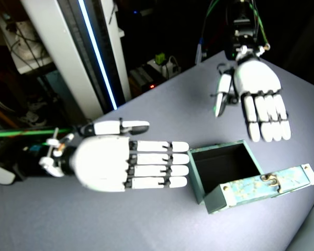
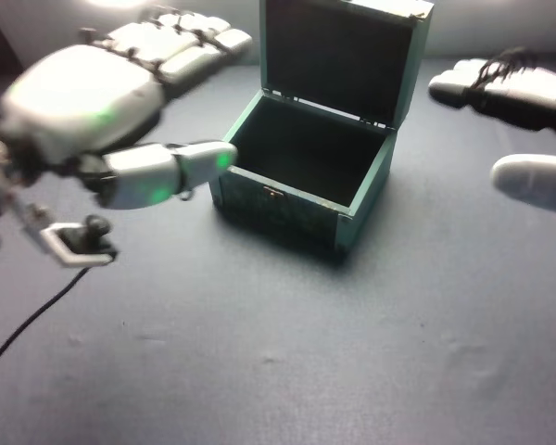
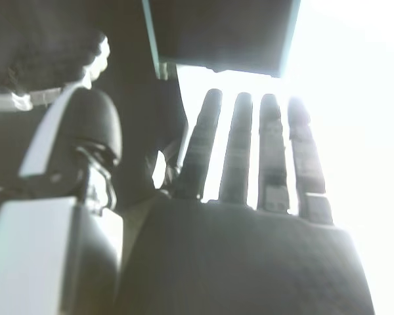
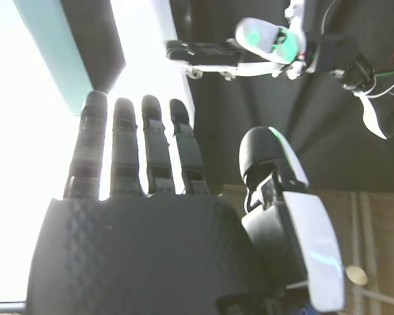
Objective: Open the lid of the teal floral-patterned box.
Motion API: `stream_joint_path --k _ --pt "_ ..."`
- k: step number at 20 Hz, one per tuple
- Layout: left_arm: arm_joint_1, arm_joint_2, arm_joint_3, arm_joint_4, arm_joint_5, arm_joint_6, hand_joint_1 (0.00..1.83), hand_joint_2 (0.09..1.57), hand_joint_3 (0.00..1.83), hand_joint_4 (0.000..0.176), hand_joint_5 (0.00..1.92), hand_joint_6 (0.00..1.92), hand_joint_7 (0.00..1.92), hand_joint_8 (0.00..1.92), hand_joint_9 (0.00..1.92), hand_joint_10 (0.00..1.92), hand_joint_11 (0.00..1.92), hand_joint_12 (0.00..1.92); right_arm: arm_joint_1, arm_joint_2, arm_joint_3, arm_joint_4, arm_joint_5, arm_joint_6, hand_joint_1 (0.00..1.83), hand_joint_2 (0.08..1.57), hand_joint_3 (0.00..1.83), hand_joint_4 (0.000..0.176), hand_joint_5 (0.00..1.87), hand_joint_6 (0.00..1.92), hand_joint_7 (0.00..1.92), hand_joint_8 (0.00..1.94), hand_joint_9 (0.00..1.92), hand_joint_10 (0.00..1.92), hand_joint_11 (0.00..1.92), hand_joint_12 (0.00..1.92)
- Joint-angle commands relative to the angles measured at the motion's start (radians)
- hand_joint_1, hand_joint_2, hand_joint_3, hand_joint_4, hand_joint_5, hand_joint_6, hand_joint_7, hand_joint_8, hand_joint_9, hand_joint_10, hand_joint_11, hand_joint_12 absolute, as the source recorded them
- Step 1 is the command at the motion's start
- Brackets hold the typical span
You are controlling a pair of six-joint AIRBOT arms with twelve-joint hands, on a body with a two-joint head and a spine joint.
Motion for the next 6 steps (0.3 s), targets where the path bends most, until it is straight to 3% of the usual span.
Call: stream_joint_path --k 1,2,3,4,5,6 --pt "0.027 0.03 -0.018 -0.03 -0.253 -0.021 0.0 1.37 0.0 0.0 0.04 0.01 0.01 0.0 0.01 0.0 0.04 0.07 0.002 0.019 -0.015 0.05 0.188 -0.008 0.0 1.41 0.0 0.0 0.17 0.0 0.08 0.0 0.01 0.0 0.0 0.0" --pt "0.06 0.049 -0.04 -0.044 -0.312 -0.033 0.0 1.37 0.0 0.0 0.04 0.0 0.02 0.0 0.03 0.0 0.01 0.18 -0.001 0.033 -0.028 0.055 0.213 -0.024 0.0 1.41 0.0 0.0 0.17 0.0 0.06 0.0 0.0 0.0 0.0 0.0" --pt "0.112 0.082 -0.071 -0.062 -0.401 -0.053 0.05 1.36 0.0 0.023 0.1 0.02 0.04 0.01 0.03 0.0 0.0 0.2 -0.002 0.054 -0.053 0.062 0.254 -0.044 0.0 1.39 0.0 0.0 0.18 0.01 0.06 0.0 0.0 0.0 0.0 0.0" --pt "0.151 0.106 -0.096 -0.074 -0.479 -0.067 0.15 1.32 0.0 0.031 0.11 0.01 0.03 0.01 0.01 0.0 0.0 0.04 -0.005 0.075 -0.075 0.066 0.302 -0.059 0.0 1.43 0.0 0.0 0.22 0.0 0.14 0.0 0.08 0.01 0.05 0.04" --pt "0.177 0.121 -0.113 -0.08 -0.537 -0.072 0.23 1.33 0.0 0.0 0.12 0.01 0.04 0.01 0.0 0.0 0.01 0.01 -0.009 0.089 -0.089 0.068 0.331 -0.069 0.0 1.44 0.0 0.0 0.22 0.0 0.14 0.0 0.08 0.0 0.02 0.03" --pt "0.201 0.135 -0.13 -0.087 -0.605 -0.073 0.24 1.35 0.0 0.0 0.09 0.0 0.02 0.0 0.0 0.0 0.0 0.2 -0.016 0.111 -0.112 0.073 0.397 -0.092 0.0 1.49 0.02 0.0 0.23 0.0 0.13 0.0 0.07 0.0 0.0 0.03"
